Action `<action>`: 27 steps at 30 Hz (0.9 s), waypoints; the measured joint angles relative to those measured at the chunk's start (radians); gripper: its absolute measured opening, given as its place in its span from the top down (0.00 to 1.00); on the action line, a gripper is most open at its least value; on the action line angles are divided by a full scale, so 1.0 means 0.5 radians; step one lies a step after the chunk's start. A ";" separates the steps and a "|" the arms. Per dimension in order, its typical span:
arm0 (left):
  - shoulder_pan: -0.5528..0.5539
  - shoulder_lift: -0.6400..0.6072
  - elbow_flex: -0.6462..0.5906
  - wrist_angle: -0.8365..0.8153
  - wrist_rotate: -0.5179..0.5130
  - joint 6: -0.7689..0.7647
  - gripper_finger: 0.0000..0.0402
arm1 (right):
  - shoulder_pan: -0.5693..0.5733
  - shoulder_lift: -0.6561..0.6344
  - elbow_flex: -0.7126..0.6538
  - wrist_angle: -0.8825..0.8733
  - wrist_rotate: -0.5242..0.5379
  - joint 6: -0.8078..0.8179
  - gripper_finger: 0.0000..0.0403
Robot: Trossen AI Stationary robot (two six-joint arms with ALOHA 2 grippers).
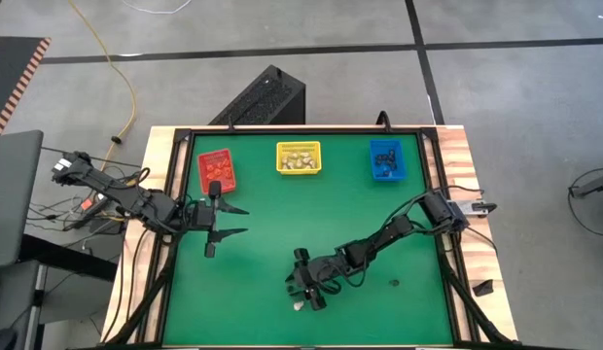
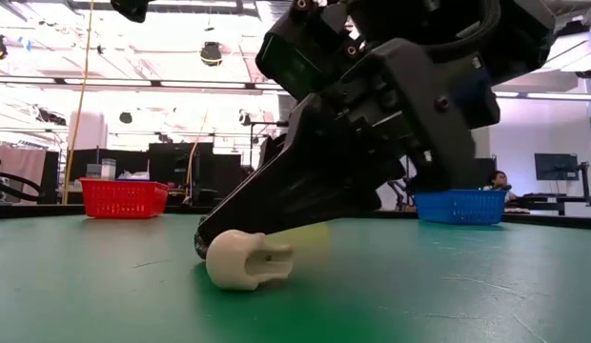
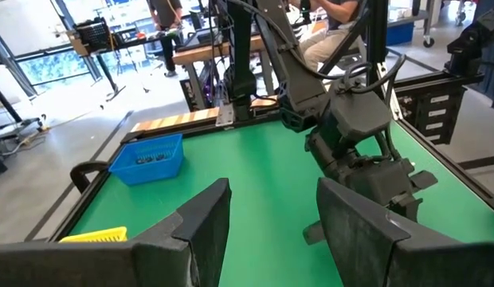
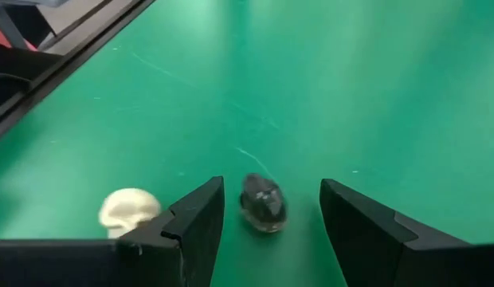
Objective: Sort Halloween decoration
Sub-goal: Put the purple skull toy into the blue bin
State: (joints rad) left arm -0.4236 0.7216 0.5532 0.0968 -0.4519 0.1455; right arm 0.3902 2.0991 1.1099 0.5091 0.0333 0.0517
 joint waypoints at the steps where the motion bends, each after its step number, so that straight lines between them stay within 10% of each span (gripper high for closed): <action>1: 0.000 0.000 0.000 -0.003 0.000 0.000 0.56 | -0.002 0.000 0.000 0.000 0.001 -0.015 0.41; 17: 0.000 0.002 0.000 -0.004 0.000 0.017 0.56 | -0.009 0.122 0.019 0.098 -0.003 -0.168 0.47; 27: 0.000 0.001 0.000 -0.037 0.000 0.017 0.56 | -0.039 0.044 0.032 -0.168 0.032 -0.211 0.73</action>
State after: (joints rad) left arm -0.4236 0.7219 0.5533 0.0785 -0.4519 0.1539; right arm 0.3704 2.1211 1.1261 0.4249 0.0493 -0.0539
